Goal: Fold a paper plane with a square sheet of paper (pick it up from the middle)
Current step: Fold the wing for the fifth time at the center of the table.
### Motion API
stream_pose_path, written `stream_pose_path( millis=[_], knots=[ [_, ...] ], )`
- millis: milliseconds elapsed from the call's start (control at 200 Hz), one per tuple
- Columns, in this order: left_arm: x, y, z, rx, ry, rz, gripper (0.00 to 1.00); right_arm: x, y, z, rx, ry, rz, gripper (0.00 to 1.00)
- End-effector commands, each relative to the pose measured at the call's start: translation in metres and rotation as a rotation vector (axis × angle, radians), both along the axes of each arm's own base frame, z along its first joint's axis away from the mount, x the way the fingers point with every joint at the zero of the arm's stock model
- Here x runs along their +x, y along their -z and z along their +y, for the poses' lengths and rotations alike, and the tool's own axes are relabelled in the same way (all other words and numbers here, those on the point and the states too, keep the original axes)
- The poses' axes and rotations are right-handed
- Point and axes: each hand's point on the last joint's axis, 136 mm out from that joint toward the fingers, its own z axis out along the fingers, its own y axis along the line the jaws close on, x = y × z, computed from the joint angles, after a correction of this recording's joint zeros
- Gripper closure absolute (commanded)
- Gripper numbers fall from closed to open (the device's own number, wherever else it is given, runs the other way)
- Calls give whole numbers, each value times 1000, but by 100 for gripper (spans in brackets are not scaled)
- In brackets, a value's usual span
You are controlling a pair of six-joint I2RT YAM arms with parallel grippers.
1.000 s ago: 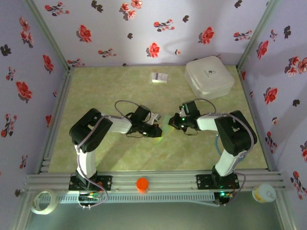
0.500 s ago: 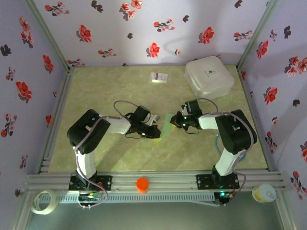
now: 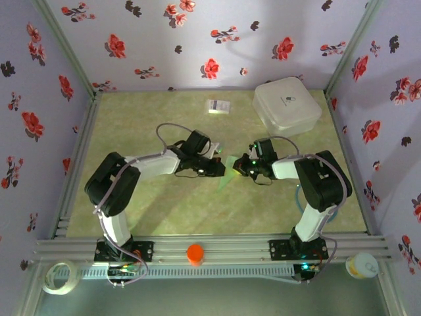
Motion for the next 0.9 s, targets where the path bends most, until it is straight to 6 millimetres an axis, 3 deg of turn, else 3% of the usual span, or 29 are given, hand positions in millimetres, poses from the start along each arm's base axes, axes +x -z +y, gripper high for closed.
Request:
stream_pose_path(
  millis=[0, 365, 630, 895],
  knots=[
    [-8, 21, -6, 26, 21, 87, 100, -16, 22, -4, -30, 3, 76, 96],
    [-3, 42, -18, 42, 31, 111, 99, -16, 20, -3, -24, 3, 74, 96],
    [7, 38, -24, 27, 18, 70, 94, -17, 17, -3, -22, 2, 70, 96],
    [4, 74, -11, 134, -11, 118, 94, -15, 16, -1, -20, 0, 65, 96]
  ],
)
